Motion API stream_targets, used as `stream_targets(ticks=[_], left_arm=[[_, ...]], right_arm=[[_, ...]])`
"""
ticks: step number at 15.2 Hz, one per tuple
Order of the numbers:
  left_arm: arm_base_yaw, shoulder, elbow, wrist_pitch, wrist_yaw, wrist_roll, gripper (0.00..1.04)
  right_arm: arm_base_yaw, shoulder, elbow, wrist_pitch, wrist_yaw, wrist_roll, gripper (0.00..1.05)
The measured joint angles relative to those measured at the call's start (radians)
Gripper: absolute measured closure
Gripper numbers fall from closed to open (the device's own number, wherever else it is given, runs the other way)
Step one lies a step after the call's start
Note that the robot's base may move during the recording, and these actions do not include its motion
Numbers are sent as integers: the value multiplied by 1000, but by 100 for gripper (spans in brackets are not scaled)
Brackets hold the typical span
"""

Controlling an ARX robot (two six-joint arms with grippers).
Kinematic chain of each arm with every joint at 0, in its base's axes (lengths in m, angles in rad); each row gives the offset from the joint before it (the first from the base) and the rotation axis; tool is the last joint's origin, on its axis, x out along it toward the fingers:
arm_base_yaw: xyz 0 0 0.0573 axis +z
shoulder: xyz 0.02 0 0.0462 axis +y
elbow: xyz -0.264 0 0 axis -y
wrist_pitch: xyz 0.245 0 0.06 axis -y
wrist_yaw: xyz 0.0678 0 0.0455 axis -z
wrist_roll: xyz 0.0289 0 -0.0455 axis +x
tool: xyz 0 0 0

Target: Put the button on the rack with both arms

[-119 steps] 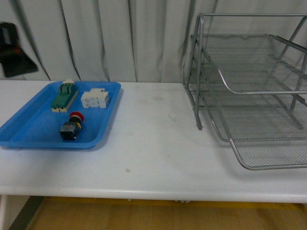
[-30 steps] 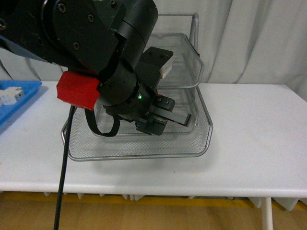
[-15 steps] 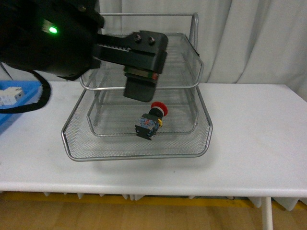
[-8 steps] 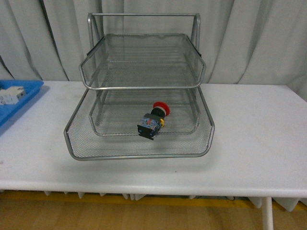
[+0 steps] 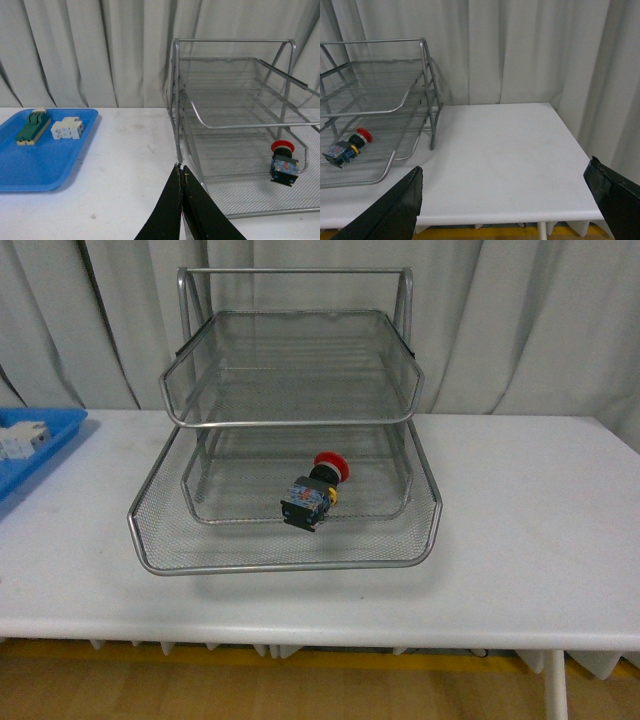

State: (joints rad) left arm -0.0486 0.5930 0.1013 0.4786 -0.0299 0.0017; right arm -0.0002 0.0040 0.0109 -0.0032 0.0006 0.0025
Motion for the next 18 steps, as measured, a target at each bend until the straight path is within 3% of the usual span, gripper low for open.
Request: stream_targets(ticks=[2,18], left_arm=[[56,-63,-23,-31,18,-2,103],[48,-389,-93,-273,30,-2,103]], right_arm=[[0,0,0,-1,0,0,6],[0,0,0,0,0,0,6]])
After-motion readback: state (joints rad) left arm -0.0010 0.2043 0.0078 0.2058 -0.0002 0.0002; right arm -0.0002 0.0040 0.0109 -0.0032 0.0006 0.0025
